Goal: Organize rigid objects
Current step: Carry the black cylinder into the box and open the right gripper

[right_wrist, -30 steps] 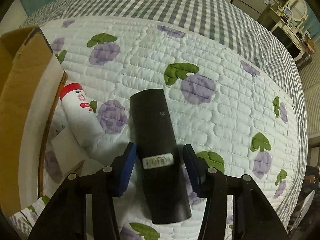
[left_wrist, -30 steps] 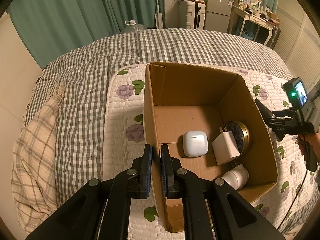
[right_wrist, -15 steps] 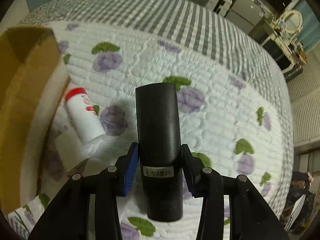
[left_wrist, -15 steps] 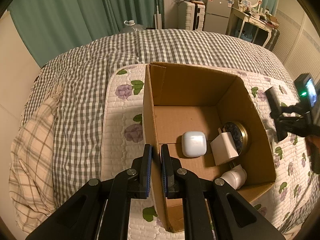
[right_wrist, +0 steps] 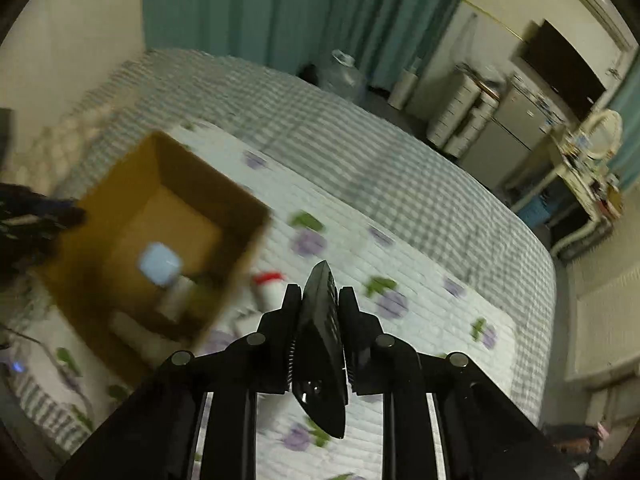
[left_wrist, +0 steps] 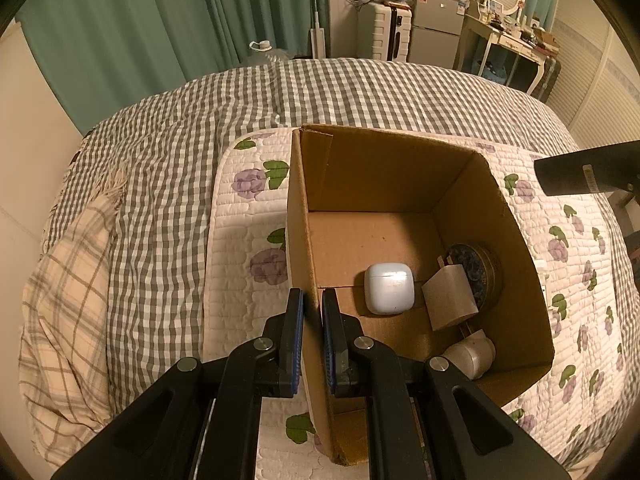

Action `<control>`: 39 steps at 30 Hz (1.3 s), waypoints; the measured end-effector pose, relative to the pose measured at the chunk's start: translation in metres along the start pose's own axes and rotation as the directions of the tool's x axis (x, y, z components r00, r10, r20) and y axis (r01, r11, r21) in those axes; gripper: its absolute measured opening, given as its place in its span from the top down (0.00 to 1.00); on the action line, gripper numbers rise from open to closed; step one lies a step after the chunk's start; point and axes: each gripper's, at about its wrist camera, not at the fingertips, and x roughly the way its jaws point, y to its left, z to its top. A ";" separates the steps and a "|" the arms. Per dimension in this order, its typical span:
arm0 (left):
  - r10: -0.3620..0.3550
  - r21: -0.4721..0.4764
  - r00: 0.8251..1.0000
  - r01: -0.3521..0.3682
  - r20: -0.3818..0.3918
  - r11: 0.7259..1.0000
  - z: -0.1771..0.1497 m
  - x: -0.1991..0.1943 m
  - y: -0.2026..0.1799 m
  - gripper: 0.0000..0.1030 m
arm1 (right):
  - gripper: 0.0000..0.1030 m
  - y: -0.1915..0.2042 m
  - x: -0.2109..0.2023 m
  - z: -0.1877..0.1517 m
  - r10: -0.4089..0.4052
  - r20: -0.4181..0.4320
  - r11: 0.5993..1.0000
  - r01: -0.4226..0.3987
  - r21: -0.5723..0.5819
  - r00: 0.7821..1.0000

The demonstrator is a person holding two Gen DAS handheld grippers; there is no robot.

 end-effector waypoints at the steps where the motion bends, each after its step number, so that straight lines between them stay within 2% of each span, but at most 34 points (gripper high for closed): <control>1: 0.001 0.002 1.000 -0.001 0.000 1.000 0.000 0.000 0.000 0.92 | 0.82 0.007 -0.005 0.003 0.023 0.009 1.000 -0.023 -0.011 1.000; 5: 0.002 0.004 1.000 -0.002 0.001 1.000 -0.001 0.000 -0.001 0.92 | 0.82 0.036 -0.023 0.009 0.092 0.025 0.994 -0.091 -0.058 0.995; 9: -0.001 0.002 1.000 0.001 0.003 1.000 0.000 0.000 0.000 0.92 | 0.82 0.069 -0.028 0.008 0.170 -0.029 0.978 -0.172 -0.117 0.985; 13: -0.001 0.003 1.000 0.001 0.004 1.000 0.000 0.000 -0.001 0.92 | 0.82 0.099 -0.013 0.000 0.228 -0.125 0.955 -0.246 -0.163 0.966; 18: -0.012 -0.001 1.000 0.012 -0.001 1.000 0.000 0.002 -0.001 0.92 | 0.82 0.119 0.026 -0.012 0.242 -0.224 0.947 -0.281 -0.157 0.944; 20: 0.003 0.012 1.000 -0.003 0.005 1.000 0.000 0.002 -0.004 0.92 | 0.81 0.120 0.031 -0.009 0.238 -0.207 0.948 -0.273 -0.161 0.949; 24: -0.009 0.002 1.000 0.009 0.005 1.000 0.000 0.002 -0.001 0.92 | 0.82 0.115 0.038 0.006 0.260 -0.174 0.954 -0.281 -0.103 0.950; 28: -0.009 0.001 1.000 0.009 0.005 1.000 0.000 0.002 -0.001 0.92 | 0.82 0.115 0.054 0.017 0.246 -0.141 0.963 -0.258 -0.074 0.959; 32: -0.012 0.002 1.000 0.012 0.005 1.000 0.000 0.002 0.000 0.92 | 0.81 0.104 0.068 0.022 0.257 -0.076 0.967 -0.256 0.022 0.964; 34: -0.014 0.001 1.000 0.014 0.002 1.000 0.000 0.003 -0.001 0.92 | 0.74 0.100 0.067 0.024 0.278 -0.047 0.960 -0.275 0.050 0.960; 36: -0.012 0.003 1.000 0.012 0.003 1.000 0.000 0.003 -0.001 0.92 | 0.39 0.097 0.067 0.023 0.290 -0.032 0.956 -0.287 0.063 0.957; 37: -0.013 0.001 1.000 0.013 0.003 1.000 0.000 0.003 -0.001 0.92 | 0.34 0.096 0.068 0.023 0.282 -0.025 0.958 -0.280 0.064 0.959; 39: -0.015 -0.001 1.000 0.015 0.003 1.000 0.000 0.003 -0.001 0.92 | 0.33 0.092 0.066 0.023 0.273 0.006 0.959 -0.273 0.079 0.962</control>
